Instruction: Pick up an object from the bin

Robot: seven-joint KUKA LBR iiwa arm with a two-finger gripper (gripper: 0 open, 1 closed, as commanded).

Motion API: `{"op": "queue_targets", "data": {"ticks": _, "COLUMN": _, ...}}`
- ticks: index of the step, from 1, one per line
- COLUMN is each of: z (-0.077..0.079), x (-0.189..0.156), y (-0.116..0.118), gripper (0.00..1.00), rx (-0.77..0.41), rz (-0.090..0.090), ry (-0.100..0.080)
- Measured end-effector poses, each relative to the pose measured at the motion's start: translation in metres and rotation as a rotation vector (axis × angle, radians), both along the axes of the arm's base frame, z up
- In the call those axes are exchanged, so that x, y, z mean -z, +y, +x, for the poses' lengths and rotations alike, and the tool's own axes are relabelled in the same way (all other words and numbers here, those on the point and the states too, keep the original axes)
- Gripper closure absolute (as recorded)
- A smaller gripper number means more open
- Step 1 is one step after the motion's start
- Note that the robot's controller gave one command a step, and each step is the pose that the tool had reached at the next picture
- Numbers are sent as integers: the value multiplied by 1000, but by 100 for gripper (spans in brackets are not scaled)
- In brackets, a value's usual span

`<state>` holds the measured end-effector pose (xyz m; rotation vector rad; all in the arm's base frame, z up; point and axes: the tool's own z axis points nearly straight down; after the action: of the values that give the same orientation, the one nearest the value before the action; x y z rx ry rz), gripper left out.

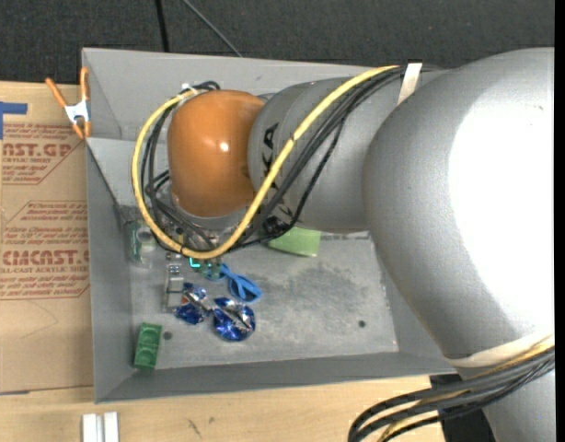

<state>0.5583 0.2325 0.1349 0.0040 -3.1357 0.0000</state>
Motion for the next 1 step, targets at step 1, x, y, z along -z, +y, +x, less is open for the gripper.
{"op": "queue_targets", "data": {"ticks": 1, "z": -25, "x": 69, "y": -81, "gripper": 0, "rx": -18, "rz": -4, "ry": 1}}
